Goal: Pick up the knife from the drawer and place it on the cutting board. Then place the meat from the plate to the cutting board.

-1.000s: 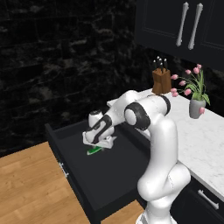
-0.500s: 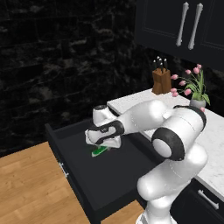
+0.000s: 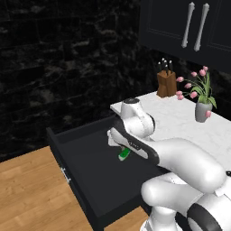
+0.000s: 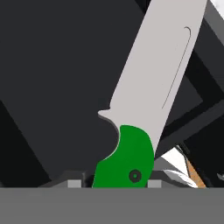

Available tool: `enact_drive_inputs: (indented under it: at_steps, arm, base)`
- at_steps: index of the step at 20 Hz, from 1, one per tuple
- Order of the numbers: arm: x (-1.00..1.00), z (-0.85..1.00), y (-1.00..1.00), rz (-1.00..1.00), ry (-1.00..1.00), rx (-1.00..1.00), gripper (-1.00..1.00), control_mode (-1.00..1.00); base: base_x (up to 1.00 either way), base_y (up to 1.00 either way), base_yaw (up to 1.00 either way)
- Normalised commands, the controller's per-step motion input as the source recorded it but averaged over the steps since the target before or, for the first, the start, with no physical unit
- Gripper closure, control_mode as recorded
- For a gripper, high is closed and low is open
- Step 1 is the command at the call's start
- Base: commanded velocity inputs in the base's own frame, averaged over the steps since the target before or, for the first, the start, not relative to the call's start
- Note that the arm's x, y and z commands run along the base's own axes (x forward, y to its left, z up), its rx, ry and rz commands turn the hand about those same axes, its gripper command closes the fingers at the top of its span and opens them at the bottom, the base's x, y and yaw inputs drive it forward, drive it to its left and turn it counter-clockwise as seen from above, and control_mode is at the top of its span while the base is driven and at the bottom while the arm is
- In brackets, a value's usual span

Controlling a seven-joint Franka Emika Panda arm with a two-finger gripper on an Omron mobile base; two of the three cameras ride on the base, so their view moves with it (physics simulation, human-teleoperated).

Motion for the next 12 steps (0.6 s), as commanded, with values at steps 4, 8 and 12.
enact_drive_inputs:
  at_steps: [4, 8, 12]
  arm:
    - [-0.44, 0.81, -0.78, 0.16, -0.09, 0.02, 1.0, -1.0]
    - [-0.49, 0.47, -0.75, 0.13, -0.16, 0.01, 1.0, -1.0]
    - [-0.47, 0.25, -0.32, -0.01, -0.25, 0.0, 1.0, -1.0]
  base:
    - [0.0, 0.0, 0.0]
    - [0.0, 0.0, 0.0]
    - [0.0, 0.0, 0.0]
